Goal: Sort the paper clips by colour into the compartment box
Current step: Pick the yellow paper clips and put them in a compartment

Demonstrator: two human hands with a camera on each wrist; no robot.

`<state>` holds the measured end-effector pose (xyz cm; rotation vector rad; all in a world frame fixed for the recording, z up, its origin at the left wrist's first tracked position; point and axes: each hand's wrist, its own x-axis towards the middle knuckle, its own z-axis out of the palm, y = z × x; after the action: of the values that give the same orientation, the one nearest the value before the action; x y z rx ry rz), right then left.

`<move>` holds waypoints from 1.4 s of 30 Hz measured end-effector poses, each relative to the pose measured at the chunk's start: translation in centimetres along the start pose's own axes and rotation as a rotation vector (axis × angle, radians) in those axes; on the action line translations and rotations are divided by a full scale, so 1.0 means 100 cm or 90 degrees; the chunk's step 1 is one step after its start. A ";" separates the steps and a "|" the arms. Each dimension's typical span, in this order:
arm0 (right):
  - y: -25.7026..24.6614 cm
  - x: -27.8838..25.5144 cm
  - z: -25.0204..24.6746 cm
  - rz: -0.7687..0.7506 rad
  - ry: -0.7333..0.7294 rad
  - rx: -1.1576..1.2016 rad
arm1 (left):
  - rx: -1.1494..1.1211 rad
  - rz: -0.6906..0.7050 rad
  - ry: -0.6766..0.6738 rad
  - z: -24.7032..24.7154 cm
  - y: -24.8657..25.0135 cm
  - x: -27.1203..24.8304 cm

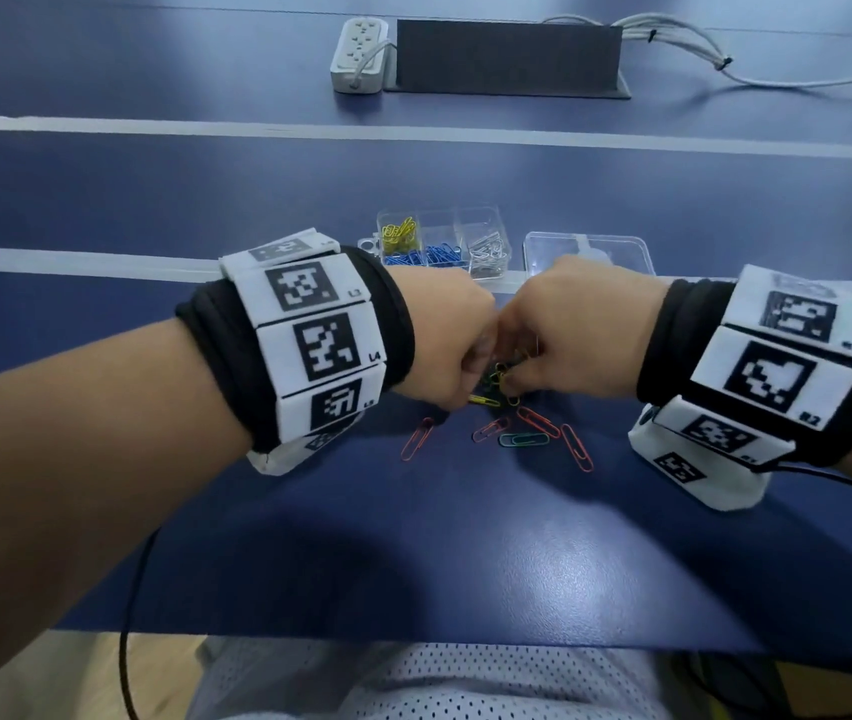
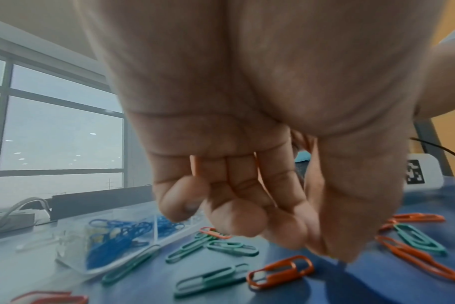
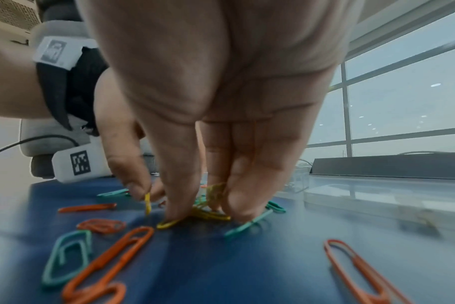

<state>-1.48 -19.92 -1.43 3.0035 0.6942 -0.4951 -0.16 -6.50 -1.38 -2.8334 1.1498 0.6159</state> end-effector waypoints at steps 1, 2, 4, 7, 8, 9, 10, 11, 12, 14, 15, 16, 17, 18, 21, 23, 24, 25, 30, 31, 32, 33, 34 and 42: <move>-0.001 0.000 -0.001 -0.003 0.003 0.001 | -0.001 -0.007 0.002 -0.001 -0.001 -0.001; -0.001 0.000 -0.001 -0.005 0.004 0.006 | -0.005 -0.014 0.004 -0.002 -0.003 -0.003; -0.003 -0.001 -0.002 -0.005 0.000 0.014 | -0.017 -0.031 0.008 -0.004 -0.006 -0.006; -0.008 -0.002 -0.001 -0.004 -0.015 0.023 | -0.024 -0.064 0.017 -0.007 -0.013 -0.010; -0.009 -0.002 -0.001 -0.003 -0.017 0.019 | -0.030 -0.076 0.019 -0.008 -0.015 -0.012; -0.010 -0.002 -0.001 -0.001 -0.018 0.011 | -0.039 -0.089 0.021 -0.010 -0.018 -0.013; -0.012 -0.003 0.000 0.001 -0.017 0.003 | -0.049 -0.104 0.027 -0.011 -0.021 -0.014; -0.012 -0.002 0.001 0.001 -0.016 -0.004 | -0.059 -0.121 0.036 -0.012 -0.024 -0.015; -0.013 -0.002 0.002 0.001 -0.016 -0.006 | -0.067 -0.141 0.048 -0.013 -0.027 -0.016; -0.013 -0.001 0.003 0.006 -0.024 0.005 | -0.081 -0.177 0.076 -0.015 -0.036 -0.017; -0.012 0.000 0.003 0.006 -0.031 0.012 | -0.091 -0.195 0.090 -0.016 -0.040 -0.017; -0.012 0.001 0.003 0.006 -0.039 0.019 | -0.104 -0.214 0.107 -0.017 -0.045 -0.017; -0.012 0.002 0.001 0.008 -0.047 0.025 | -0.116 -0.233 0.125 -0.018 -0.050 -0.016; -0.012 0.003 -0.002 0.010 -0.053 0.034 | -0.128 -0.253 0.145 -0.019 -0.055 -0.015; -0.012 0.013 -0.014 0.018 -0.036 0.091 | -0.160 -0.306 0.213 -0.021 -0.070 -0.010; -0.012 0.025 -0.027 0.032 0.003 0.141 | -0.180 -0.329 0.245 -0.023 -0.078 -0.005; -0.011 0.032 -0.034 0.044 0.020 0.173 | -0.188 -0.335 0.258 -0.024 -0.082 -0.001; -0.009 0.041 -0.040 0.060 0.035 0.216 | -0.193 -0.341 0.269 -0.024 -0.084 0.002; -0.009 0.083 -0.060 0.124 0.090 0.349 | -0.205 -0.353 0.281 -0.024 -0.087 0.017; -0.010 0.090 -0.061 0.141 0.094 0.354 | -0.202 -0.355 0.277 -0.023 -0.088 0.019; -0.012 0.098 -0.061 0.159 0.098 0.359 | -0.198 -0.357 0.274 -0.023 -0.088 0.021; -0.013 0.104 -0.062 0.176 0.100 0.364 | -0.196 -0.359 0.271 -0.022 -0.090 0.022; -0.014 0.111 -0.062 0.190 0.101 0.363 | -0.197 -0.358 0.269 -0.022 -0.091 0.023; -0.017 0.106 -0.065 0.193 0.077 0.360 | -0.220 -0.333 0.265 -0.019 -0.100 0.017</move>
<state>8.73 -13.36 1.52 3.5948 0.0885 -0.5761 8.38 -0.67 -1.52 -3.4606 0.2812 0.2074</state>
